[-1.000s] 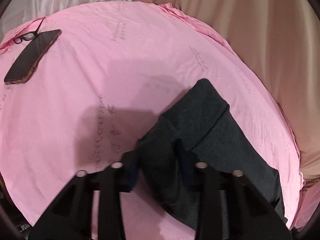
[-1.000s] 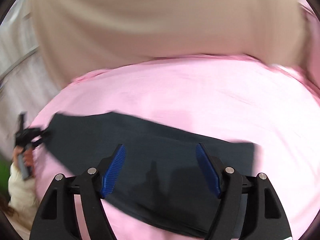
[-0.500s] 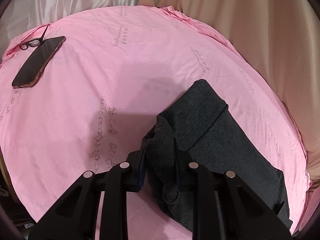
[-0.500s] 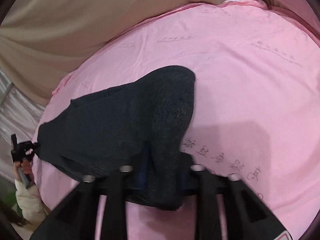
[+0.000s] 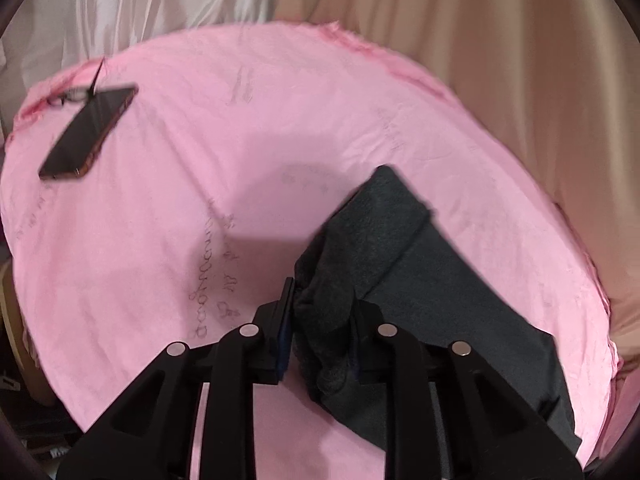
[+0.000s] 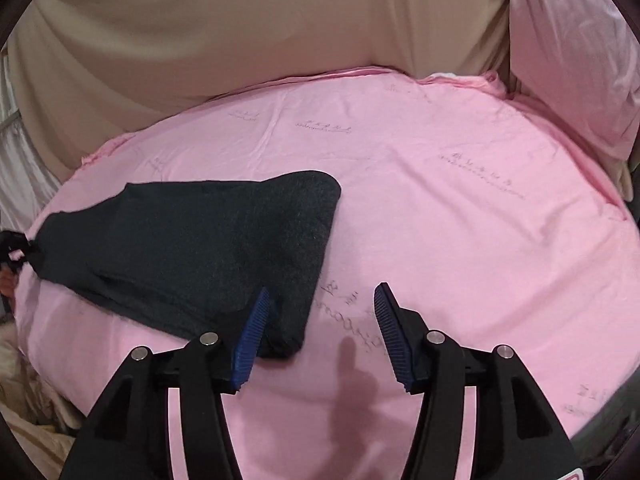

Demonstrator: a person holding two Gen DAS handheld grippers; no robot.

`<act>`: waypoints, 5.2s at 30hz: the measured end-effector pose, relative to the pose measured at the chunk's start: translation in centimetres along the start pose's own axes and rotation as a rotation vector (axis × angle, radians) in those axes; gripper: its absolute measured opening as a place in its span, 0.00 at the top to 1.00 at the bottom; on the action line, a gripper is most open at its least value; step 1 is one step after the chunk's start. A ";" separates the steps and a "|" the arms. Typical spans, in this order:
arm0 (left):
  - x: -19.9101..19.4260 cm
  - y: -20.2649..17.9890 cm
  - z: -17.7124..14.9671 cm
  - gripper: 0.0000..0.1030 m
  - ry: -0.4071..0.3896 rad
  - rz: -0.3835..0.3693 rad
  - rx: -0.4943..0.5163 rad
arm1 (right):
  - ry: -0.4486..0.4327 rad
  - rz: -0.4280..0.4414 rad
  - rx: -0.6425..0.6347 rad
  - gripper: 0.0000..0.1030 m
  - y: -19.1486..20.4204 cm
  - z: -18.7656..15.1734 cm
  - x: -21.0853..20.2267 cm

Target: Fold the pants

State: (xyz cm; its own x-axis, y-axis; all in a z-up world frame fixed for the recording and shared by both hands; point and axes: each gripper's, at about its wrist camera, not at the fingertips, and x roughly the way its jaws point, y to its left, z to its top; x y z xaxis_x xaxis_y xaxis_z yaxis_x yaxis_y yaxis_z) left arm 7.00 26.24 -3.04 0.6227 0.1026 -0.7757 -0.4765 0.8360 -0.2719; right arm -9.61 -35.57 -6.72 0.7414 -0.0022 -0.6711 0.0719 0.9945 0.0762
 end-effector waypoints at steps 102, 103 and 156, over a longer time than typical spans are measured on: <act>-7.6 1.2 -3.2 0.14 -0.077 -0.269 0.148 | 0.143 0.925 -0.075 0.86 29.6 19.4 4.9; -8.0 0.7 -3.2 0.14 -0.081 -0.283 0.154 | 0.102 0.899 -0.058 0.86 26.5 19.9 3.1; -4.3 -16.2 -10.4 0.36 0.089 -0.209 0.486 | 0.051 0.454 0.191 0.39 3.7 10.1 5.9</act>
State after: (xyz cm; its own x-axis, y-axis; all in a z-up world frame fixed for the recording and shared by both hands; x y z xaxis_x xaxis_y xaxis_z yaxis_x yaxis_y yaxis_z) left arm 5.59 6.69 -1.20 0.6083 -0.1216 -0.7843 0.0080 0.9891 -0.1471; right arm 1.77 -33.01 -2.90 0.6930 0.4369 -0.5735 -0.1261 0.8567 0.5002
